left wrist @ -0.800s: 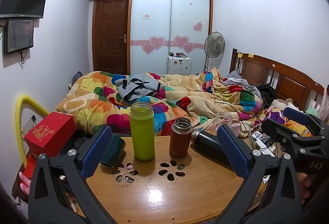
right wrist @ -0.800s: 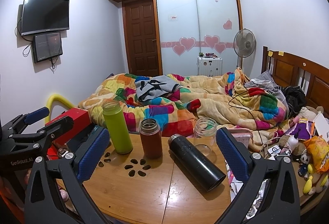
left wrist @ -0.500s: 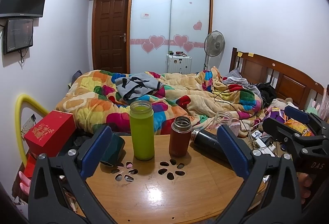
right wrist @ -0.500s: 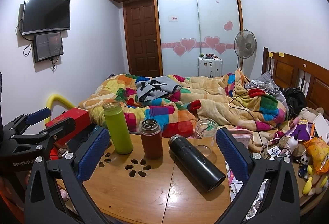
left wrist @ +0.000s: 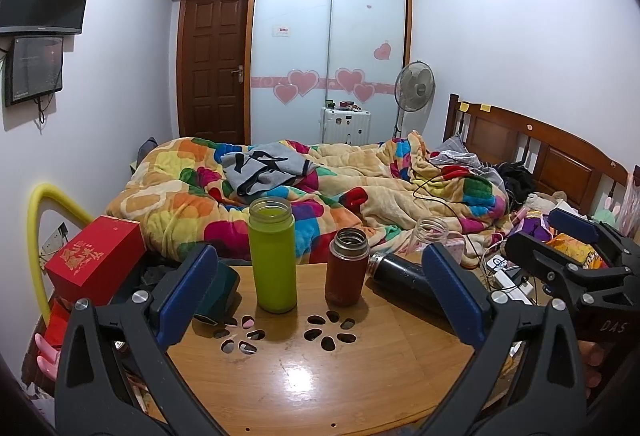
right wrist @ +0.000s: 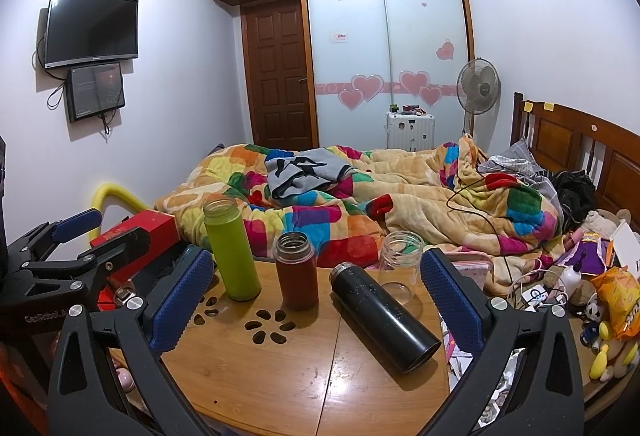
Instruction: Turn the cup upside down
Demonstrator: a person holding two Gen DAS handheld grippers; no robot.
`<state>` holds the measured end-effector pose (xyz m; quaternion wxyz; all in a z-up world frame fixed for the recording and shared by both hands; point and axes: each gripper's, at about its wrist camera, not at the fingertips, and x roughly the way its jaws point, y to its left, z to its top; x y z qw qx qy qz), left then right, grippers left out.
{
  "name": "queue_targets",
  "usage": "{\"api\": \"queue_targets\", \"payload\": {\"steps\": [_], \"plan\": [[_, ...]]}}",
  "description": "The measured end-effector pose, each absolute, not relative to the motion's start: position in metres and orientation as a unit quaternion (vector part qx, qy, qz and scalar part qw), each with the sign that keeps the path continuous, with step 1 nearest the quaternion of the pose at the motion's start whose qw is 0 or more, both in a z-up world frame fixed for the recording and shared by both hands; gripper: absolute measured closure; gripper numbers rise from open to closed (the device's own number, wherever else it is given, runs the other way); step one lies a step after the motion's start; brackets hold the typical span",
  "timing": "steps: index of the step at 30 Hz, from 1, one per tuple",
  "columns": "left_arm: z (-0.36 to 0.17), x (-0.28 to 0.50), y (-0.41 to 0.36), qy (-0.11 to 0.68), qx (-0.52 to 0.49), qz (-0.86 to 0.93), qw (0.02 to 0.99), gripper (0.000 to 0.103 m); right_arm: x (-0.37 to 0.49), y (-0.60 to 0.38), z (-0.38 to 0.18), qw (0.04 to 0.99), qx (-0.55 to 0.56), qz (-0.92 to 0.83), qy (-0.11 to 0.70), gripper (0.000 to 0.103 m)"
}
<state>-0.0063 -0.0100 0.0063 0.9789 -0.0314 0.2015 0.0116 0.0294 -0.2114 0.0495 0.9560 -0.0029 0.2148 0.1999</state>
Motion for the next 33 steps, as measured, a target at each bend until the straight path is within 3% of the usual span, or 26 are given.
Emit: {"api": "queue_targets", "payload": {"steps": [13, 22, 26, 33], "plan": [[-0.007, 0.018, -0.017, 0.219, -0.032, -0.013, 0.975, 0.000, 0.040, -0.213, 0.037, 0.954, 0.013, 0.200, 0.225, 0.000], [-0.059, 0.100, -0.029, 0.302, -0.065, -0.059, 0.949, 0.000, 0.073, -0.240, 0.001, 0.949, 0.035, 0.172, 0.261, 0.000], [-0.087, 0.137, -0.041, 0.337, -0.071, -0.073, 0.936, 0.019, 0.085, -0.250, -0.018, 0.946, 0.037, 0.162, 0.280, 0.000], [-0.131, 0.192, -0.047, 0.366, -0.077, -0.020, 0.927, 0.020, 0.101, -0.261, -0.046, 0.937, 0.034, 0.158, 0.308, 0.000]]}}
